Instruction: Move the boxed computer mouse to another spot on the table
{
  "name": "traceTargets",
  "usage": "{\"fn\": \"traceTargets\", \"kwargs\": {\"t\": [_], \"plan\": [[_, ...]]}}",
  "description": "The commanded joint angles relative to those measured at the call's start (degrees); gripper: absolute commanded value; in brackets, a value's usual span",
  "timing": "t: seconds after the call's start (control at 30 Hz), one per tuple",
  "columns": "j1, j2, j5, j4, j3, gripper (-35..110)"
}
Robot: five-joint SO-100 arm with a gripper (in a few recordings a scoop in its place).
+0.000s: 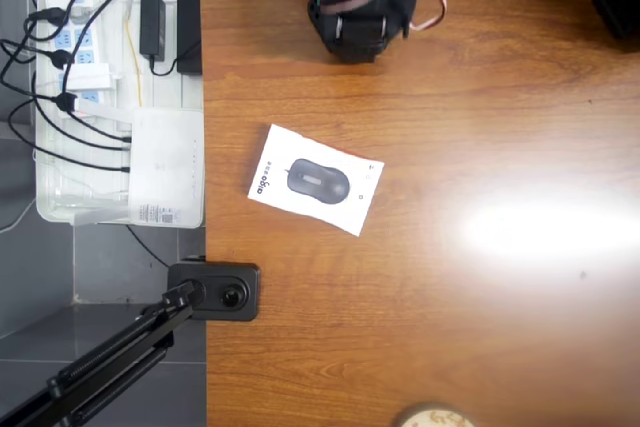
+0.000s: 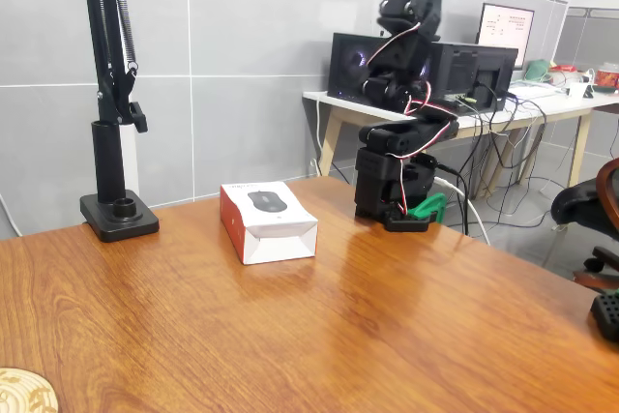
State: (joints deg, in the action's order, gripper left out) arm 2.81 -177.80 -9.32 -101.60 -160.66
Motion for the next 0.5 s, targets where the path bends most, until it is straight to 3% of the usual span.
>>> {"fn": "traceTargets", "kwargs": {"t": [0.0,0.17,0.47], "plan": [[1.8,-0.4,-3.7,0.3,0.2,0],[-1.4,-0.4,-14.9,0.3,0.2,0],[-1.4,-0.4,-15.1,0.3,0.2,0]]}}
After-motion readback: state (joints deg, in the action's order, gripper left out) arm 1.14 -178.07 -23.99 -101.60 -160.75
